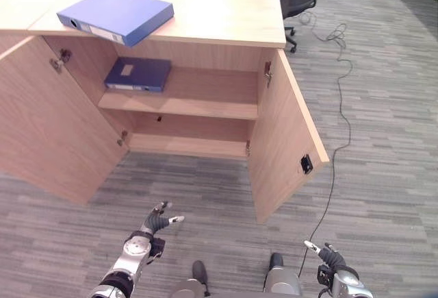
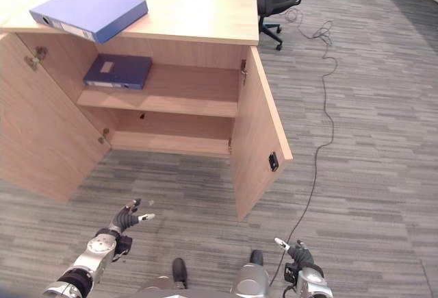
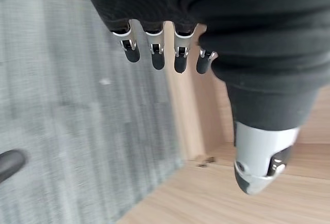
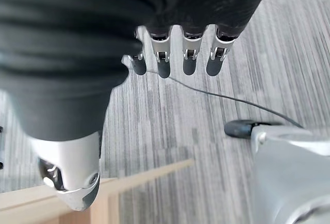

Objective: Put the empty folder in the office cabinet

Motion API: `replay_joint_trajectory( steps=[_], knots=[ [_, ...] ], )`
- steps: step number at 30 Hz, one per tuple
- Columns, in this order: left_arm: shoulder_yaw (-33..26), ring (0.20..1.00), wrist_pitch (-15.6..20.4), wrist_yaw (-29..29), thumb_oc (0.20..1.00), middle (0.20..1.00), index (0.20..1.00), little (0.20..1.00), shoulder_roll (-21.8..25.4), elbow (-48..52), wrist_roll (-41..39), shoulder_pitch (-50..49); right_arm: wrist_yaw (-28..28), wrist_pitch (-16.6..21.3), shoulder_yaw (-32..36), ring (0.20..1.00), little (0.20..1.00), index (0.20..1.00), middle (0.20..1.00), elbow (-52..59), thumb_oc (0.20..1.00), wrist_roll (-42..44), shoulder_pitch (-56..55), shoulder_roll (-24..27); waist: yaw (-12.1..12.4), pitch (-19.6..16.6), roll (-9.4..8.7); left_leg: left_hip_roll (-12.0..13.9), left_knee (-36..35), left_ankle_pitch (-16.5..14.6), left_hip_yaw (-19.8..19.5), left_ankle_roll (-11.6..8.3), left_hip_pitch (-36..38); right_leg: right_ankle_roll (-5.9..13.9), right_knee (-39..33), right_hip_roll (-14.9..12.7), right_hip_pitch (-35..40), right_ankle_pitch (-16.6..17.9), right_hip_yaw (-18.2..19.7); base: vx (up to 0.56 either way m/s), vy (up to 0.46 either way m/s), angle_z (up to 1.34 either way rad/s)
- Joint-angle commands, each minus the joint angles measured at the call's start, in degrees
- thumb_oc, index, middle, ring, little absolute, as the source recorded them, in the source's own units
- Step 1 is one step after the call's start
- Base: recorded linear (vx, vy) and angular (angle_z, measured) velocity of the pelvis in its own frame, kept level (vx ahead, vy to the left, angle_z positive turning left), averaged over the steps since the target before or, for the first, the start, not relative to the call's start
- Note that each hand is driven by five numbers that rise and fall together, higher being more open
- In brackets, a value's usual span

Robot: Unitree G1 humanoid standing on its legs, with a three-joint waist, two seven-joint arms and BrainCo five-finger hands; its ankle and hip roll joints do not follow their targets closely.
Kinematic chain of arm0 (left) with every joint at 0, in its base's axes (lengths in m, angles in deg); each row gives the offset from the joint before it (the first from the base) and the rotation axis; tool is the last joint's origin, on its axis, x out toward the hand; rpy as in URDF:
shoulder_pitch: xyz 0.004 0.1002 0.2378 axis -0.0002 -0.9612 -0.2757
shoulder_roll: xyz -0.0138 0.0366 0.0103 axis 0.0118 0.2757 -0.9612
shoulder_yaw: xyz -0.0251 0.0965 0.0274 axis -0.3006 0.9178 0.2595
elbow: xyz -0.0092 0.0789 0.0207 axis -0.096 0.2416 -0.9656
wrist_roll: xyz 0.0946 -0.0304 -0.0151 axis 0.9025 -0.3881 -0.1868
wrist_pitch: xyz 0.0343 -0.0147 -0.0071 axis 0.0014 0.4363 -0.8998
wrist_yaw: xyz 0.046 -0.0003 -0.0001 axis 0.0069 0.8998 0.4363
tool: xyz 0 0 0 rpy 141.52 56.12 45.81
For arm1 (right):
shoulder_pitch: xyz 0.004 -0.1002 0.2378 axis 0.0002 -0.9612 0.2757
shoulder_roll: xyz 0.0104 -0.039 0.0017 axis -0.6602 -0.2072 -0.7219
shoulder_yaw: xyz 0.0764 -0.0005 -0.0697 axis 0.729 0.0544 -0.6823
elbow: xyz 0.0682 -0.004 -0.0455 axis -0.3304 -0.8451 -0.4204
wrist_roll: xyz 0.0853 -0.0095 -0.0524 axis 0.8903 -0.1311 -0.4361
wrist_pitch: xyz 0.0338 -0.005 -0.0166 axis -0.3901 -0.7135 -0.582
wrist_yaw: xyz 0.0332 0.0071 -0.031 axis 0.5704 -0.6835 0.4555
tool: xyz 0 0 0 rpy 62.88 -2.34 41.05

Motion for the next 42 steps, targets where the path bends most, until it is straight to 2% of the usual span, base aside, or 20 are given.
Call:
replay_joint_trajectory(
  steps=[1,2,4,6,9,10,12,13,14,15,20,22,24,27,31,34,37,39,41,42],
  knots=[
    [-3.14,1.0,1.14,-0.14,1.0,1.0,1.0,1.0,2.78,1.63,-1.91,-1.6,-0.1,1.32,-1.78,1.0,1.0,1.0,1.0,0.58,1.0,0.67,0.81,1.65,2.46,-0.41,0.52,5.08,4.42,-3.25,-1.73,-5.78,-1.88,1.13,4.27,4.65,4.51,-14.37,-1.55,-0.13,0.309,-0.66],
    [-3.92,1.0,0.79,-0.01,1.0,1.0,1.0,1.0,2.3,1.7,-1.85,-2.81,-0.08,1.2,-2.14,1.0,1.0,1.0,1.0,0.09,1.0,0.06,0.19,1.2,3.3,-1.13,-0.1,4.05,5.04,-3.83,0.99,-5.6,-1.79,-0.93,2.14,5.8,7.42,-16.42,-6.05,-0.1,0.183,-0.52],
    [-4.2,1.0,0.84,0.48,1.0,1.0,1.0,1.0,1.7,2.33,-1.82,-4.04,-0.1,1.12,-2.31,1.0,1.0,1.0,1.0,-0.07,1.0,-0.21,-0.42,1.05,3.69,-1.35,-0.4,3.41,5.72,-3.96,1.73,-5.68,-1.71,-1.96,-1.04,5.99,9.27,-16.53,-6.65,-0.06,0.038,-0.57],
    [-4.79,1.0,0.95,0.7,1.0,1.0,1.0,1.0,0.62,2.19,-2.04,-4.94,0.07,1.25,-2.63,1.0,1.0,1.0,1.0,-0.24,1.0,0.17,-1.06,1.24,3.25,-1.89,-0.38,2.99,7.56,-4.42,1.86,-5.85,-2.07,-2.76,-6.73,8.69,11.24,-16.79,-0.6,-0.03,-0.008,-0.3],
    [-4.85,1.0,1.09,0.77,1.0,1.0,1.0,1.0,-0.1,2.04,-2.36,-5.12,0.13,1.11,-2.8,1.0,1.0,1.0,1.0,-0.27,1.0,0.23,-1.39,1.87,3.34,-1.8,-0.19,3.77,13.44,-4.63,2.03,-6.94,-4.7,-4.05,-10.49,9.33,12.69,-16.59,2.04,-0.04,0.019,-0.41],
    [-4.57,1.0,1.38,0.45,1.0,1.0,1.0,1.0,-1.07,2.76,-4.17,-5.12,-0.02,1.02,-3.76,1.0,1.0,1.0,1.0,-0.19,1.0,0.46,-0.84,3.23,4.25,0.32,0.41,3.59,22.4,-2.02,-5.07,-9.82,-9.41,-5.77,-12.96,10.13,14.21,-16.51,6.32,-0.13,0.055,-0.37],
    [-4.06,1.0,1.49,0.08,1.0,1.0,1.0,1.0,-2.14,2.36,-5.28,-4.97,-0.14,0.71,-4.23,1.0,1.0,1.0,1.0,-0.59,1.0,-0.34,-0.38,4.43,4.51,0.59,0.76,2.96,22.47,-0.85,-12.08,-11.44,-10.97,-5.46,-15.7,9.3,14.98,-15.57,7.2,-0.13,0.175,-0.47],
    [-3.94,1.0,1.71,0.06,1.0,1.0,1.0,1.0,-2.64,1.63,-5.34,-5.42,-0.02,0.44,-4.18,1.0,1.0,1.0,1.0,-0.69,1.0,-1.13,-0.3,5.1,4.0,0.14,0.35,6.83,18.89,-1.02,-14.18,-12.16,-10.14,-3.8,-17.05,6.86,15.26,-14.47,7.21,-0.05,0.203,-0.52],
    [-3.93,1.0,1.73,0.06,1.0,1.0,1.0,1.0,-2.66,1.63,-5.34,-5.48,-0.02,0.42,-4.2,1.0,1.0,1.0,1.0,-0.66,1.0,-1.14,-0.37,5.11,4.03,0.22,0.37,6.87,18.72,-1.07,-14.13,-12.23,-9.83,-3.8,-17.11,6.9,15.5,-14.53,7.22,-0.04,0.271,-0.34],
    [-3.9,1.0,1.7,-0.02,1.0,1.0,1.0,1.0,-2.64,1.59,-5.27,-5.61,0.22,0.38,-4.07,1.0,1.0,1.0,1.0,-0.24,1.0,-1.3,-0.58,5.37,3.61,-0.21,0.15,9.92,15.92,-0.14,-13.77,-12.44,-9.08,-2.97,-17.02,5.59,15.06,-14.19,6.93,0.01,0.199,-0.03],
    [-4.17,1.0,1.7,-0.86,1.0,1.0,1.0,1.0,-2.72,-0.1,-4.73,-5.07,0.61,0.18,-3.11,1.0,1.0,1.0,1.0,-0.41,1.0,-1.31,-1.64,5.84,3.5,-2.29,1.75,19.07,1.01,9.01,-15.35,-15.22,-7.11,-0.66,-17.11,4.28,15.92,-15.48,8.32,0.11,0.318,0.07],
    [-4.06,1.0,1.72,-0.95,1.0,1.0,1.0,1.0,-2.8,-0.75,-4.51,-4.84,0.63,0.08,-2.9,1.0,1.0,1.0,1.0,-0.64,1.0,-1.44,-1.88,5.96,3.32,-2.35,1.8,20.41,0.66,9.86,-15.33,-15.75,-8.14,-0.26,-17.11,3.57,16.52,-15.88,8.25,0.11,0.31,0.18],
    [-3.87,1.0,1.54,-0.84,1.0,1.0,1.0,1.0,-2.46,-1.09,-4.04,-4.75,0.85,-0.22,-2.67,1.0,1.0,1.0,1.0,-0.31,1.0,-1.89,-3.24,5.9,2.93,-2.5,1.82,24.16,0.73,12.46,-11.95,-16.6,-9.79,0.76,-15.26,1.47,17.78,-17.48,8.16,0.13,0.484,0.3],
    [-3.35,1.0,1.43,-0.36,1.0,1.0,1.0,1.0,-1.99,-1.64,-2.88,-4.57,1.41,-0.71,-2.77,1.0,1.0,1.0,1.0,-1.64,1.0,-3.39,-3.92,5.2,3.05,-3.94,2.25,25.4,1.45,12.39,-9.2,-17.64,-8.35,2.39,-14.31,-0.27,18.56,-16.96,6.58,0.08,0.398,0.21],
    [-1.43,1.0,1.2,0.45,1.0,1.0,1.0,1.0,-0.42,-2.08,-1.92,-3.21,1.49,-1.31,-2.14,1.0,1.0,1.0,1.0,-1.69,1.0,-3.21,-3.84,3.63,3.68,-4.24,-0.44,22.45,3.95,9.47,-7.46,-17.21,-10.92,5.09,-13.23,-5.91,19.8,-12.48,4.4,0.08,0.428,0.42],
    [-0.62,1.0,1.33,0.87,1.0,1.0,1.0,1.0,1.51,-1.7,-1.55,-1.56,1.22,-1.3,-2.59,1.0,1.0,1.0,1.0,-1.53,1.0,-2.79,-1.81,1.34,5.04,-4.24,-3.19,17.89,4.51,6.3,-6.13,-15.07,-11.58,5.24,-11.24,-10.67,17.01,-2.77,3.47,0.07,0.399,0.44],
    [-1.7,1.0,1.3,1.12,1.0,1.0,1.0,1.0,2.52,-1.02,-1.51,-2.44,1.81,-1.13,-4.12,1.0,1.0,1.0,1.0,-0.5,1.0,-2.99,-0.62,-0.28,6.14,-4.27,-3.78,14.57,4.27,3.89,-3.52,-12.58,-10.3,5.24,-9.24,-13.58,14.6,5.3,0.99,0.08,0.379,0.05],
    [-2.04,1.0,1.01,1.22,1.0,1.0,1.0,1.0,2.66,-0.78,-1.76,-2.74,1.95,-1.19,-4.65,1.0,1.0,1.0,1.0,-0.26,1.0,-3.48,-0.44,-0.5,6.34,-4.32,-3.66,13.26,4.46,3.15,-3.3,-11.62,-10.11,5.17,-8.1,-14.02,14.13,5.42,-0.71,0.1,0.362,-0.14],
    [-2.46,1.0,0.33,1.45,1.0,1.0,1.0,1.0,2.59,-1.14,-1.59,-2.72,2.24,-0.69,-6.19,1.0,1.0,1.0,1.0,0.48,1.0,-3.78,0.08,-0.83,5.63,-3.63,-2.69,9.2,3.06,1.47,-3.76,-9.0,-7.97,2.5,-3.86,-7.28,11.43,-2.22,2.2,0.17,0.52,-0.13],
    [-2.49,1.0,0.31,1.45,1.0,1.0,1.0,1.0,2.58,-1.13,-1.59,-2.71,2.24,-0.69,-6.2,1.0,1.0,1.0,1.0,0.48,1.0,-3.76,0.11,-0.81,5.68,-3.7,-2.64,9.28,3.06,1.56,-3.7,-9.01,-8.09,2.41,-3.74,-7.22,11.19,-2.24,2.3,0.15,0.368,0.41]
  ],
)
